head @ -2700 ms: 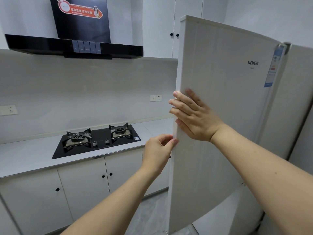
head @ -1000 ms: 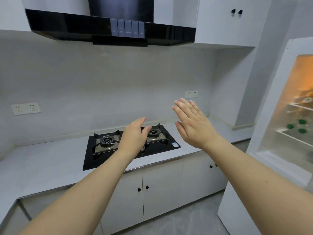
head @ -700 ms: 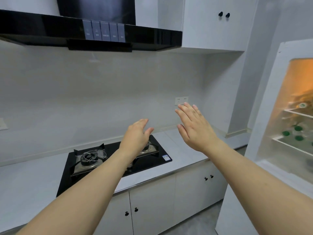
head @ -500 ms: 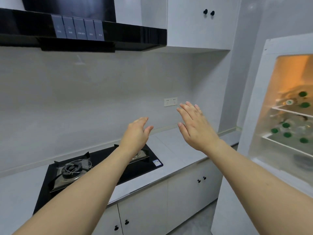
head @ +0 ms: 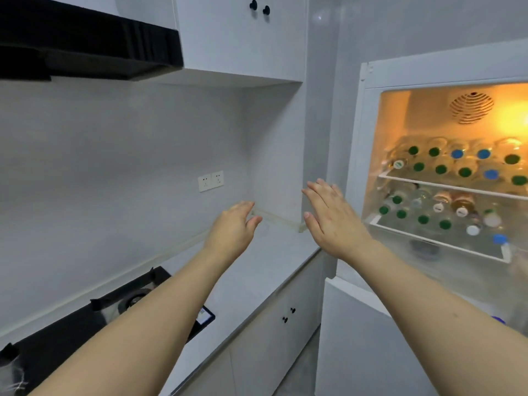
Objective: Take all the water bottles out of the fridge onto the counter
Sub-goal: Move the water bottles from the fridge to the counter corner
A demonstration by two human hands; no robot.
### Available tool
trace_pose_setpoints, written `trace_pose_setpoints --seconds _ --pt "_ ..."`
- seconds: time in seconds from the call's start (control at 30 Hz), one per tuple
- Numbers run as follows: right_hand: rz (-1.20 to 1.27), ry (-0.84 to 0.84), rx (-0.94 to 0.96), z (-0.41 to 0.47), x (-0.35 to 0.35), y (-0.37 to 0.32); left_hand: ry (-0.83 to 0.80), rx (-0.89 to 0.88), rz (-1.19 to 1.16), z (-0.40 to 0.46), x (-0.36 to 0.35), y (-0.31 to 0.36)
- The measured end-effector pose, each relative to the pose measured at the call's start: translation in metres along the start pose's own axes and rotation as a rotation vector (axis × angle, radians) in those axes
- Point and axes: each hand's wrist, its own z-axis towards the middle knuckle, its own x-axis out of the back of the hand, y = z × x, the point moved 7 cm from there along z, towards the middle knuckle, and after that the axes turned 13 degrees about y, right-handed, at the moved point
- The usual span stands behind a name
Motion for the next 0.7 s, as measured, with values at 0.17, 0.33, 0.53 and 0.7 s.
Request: trace_pose_setpoints --seconds 0.17,0.33,0.53,0.7 --pt "-0.098 0.000 -0.111 0.020 -0.019 0.045 -0.035 -0.121 -0.062 0.063 -0.040 0.011" --pt "-0.196 -0.004 -0.228 0.033 -0.030 0.092 -0.091 -0.265 -0.157 0.111 -0.082 0.036" --pt "-0.262 0.018 -0.406 0.028 -0.033 0.144 -0.197 -0.390 -0.306 0.146 -0.147 0.075" --pt "-0.323 0.004 -0.504 0.028 -0.025 0.196 -0.318 -0.440 -0.398 0.154 -0.195 0.118"
